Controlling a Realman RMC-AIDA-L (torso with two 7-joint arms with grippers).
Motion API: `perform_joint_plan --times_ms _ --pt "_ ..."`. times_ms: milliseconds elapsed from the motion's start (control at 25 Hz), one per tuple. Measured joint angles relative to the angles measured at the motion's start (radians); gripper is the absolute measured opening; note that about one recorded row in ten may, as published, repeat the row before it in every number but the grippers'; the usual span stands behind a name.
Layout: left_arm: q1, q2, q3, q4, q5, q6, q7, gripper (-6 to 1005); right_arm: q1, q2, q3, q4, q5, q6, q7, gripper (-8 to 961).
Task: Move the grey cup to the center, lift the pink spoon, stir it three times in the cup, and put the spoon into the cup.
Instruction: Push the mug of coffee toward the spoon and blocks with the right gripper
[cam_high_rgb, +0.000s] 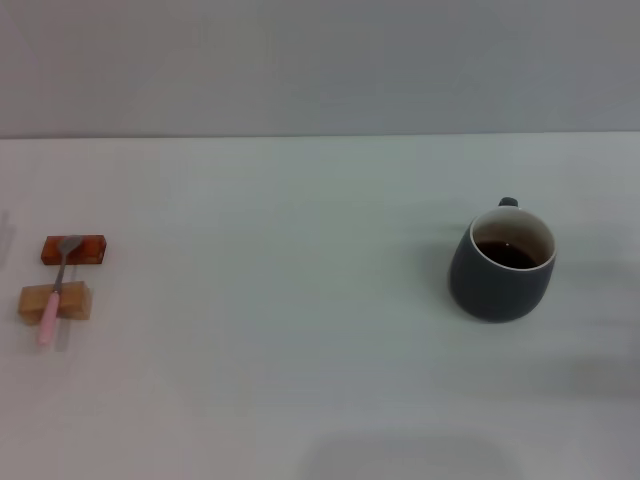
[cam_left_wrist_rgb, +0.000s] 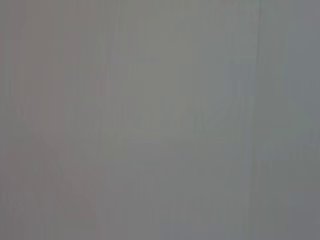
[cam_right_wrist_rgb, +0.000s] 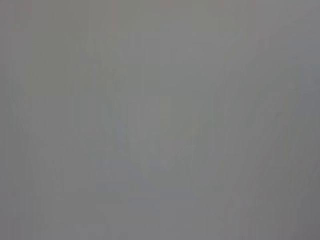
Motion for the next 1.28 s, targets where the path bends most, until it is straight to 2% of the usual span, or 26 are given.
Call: perform_joint_plan --times_ms 960,1280 --pt "-0.009 0.000 -0.009 0.005 0.001 0.001 0.000 751 -0.028 0.006 -0.077 0.030 0.002 0.055 0.002 266" --pt "-0.009 0.000 -0.011 0.008 0.001 0.005 0.000 751 -0.029 0.004 -0.115 0.047 0.005 0.117 0.002 228"
